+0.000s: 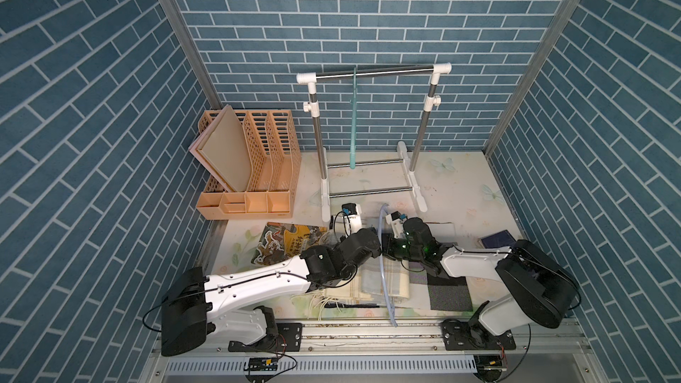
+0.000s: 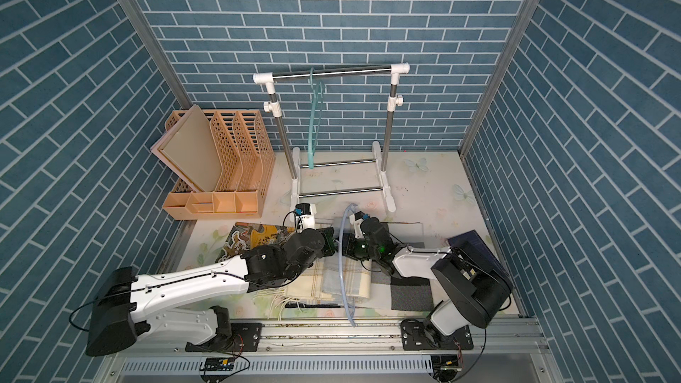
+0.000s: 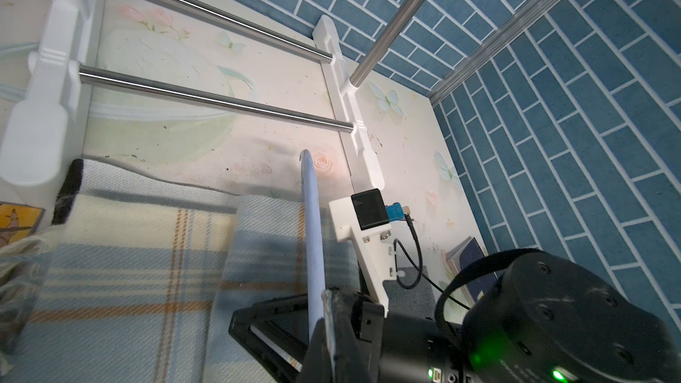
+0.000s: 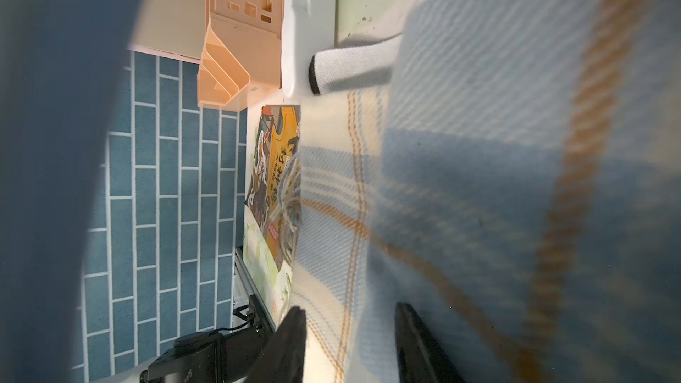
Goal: Hang the scarf on the hanger
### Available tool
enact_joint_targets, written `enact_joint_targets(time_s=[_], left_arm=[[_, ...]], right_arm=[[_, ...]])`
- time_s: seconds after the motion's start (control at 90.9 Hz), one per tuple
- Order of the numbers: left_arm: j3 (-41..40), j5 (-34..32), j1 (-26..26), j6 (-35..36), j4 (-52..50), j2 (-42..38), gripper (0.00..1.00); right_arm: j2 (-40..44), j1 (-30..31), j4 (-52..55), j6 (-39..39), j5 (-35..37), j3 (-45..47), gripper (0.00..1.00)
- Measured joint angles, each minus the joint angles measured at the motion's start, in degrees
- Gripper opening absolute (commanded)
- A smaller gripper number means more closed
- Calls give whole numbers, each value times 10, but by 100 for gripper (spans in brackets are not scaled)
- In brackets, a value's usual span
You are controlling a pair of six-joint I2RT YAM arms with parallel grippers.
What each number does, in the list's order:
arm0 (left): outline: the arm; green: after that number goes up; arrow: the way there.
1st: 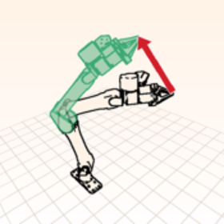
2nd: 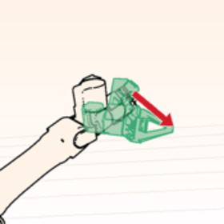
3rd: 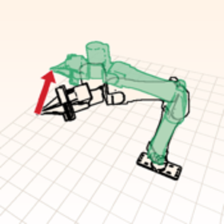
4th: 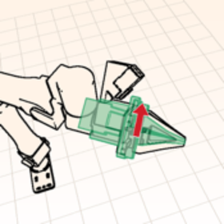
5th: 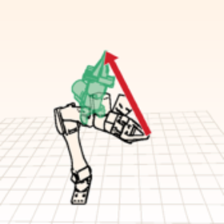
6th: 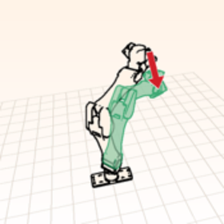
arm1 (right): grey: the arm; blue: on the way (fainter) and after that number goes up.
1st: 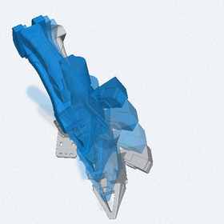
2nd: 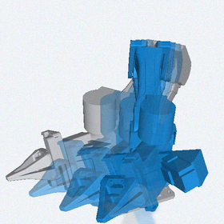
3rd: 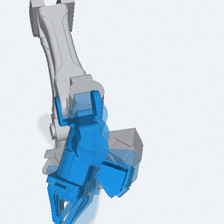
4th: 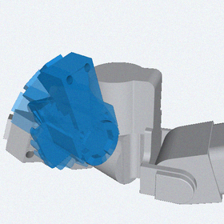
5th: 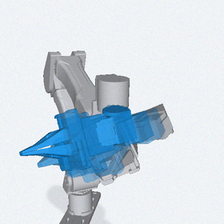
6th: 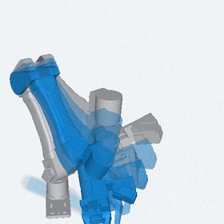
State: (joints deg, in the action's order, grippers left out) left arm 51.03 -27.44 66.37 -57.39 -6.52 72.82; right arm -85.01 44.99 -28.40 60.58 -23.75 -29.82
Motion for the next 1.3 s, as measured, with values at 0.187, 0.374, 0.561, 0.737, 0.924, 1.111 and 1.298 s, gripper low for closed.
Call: enact_joint_targets(time_s=[0.187, 0.374, 0.561, 0.737, 0.924, 1.111, 1.298], left_arm=[[0, 0, 0, -1, -3, 0, 0], [3, -10, 0, 1, -23, 4, 0], [37, -20, 0, 2, -54, 30, 0], [96, -30, 0, 3, -84, 75, 0], [153, -35, 0, 5, -114, 127, 0], [203, -40, 1, 4, -142, 174, 0], [246, -48, 2, -2, -177, 204, 0]], right_arm=[[63, 0, 106, -30, 18, -8, 44], [122, -5, 213, -58, 37, -33, 44], [192, -6, 341, -87, 101, -67, 43], [288, 39, 436, -96, 220, -78, 43], [343, 154, 467, -95, 352, -56, 44], [356, 289, 463, -93, 500, -29, 45], [317, 382, 446, -85, 633, -27, 46]])
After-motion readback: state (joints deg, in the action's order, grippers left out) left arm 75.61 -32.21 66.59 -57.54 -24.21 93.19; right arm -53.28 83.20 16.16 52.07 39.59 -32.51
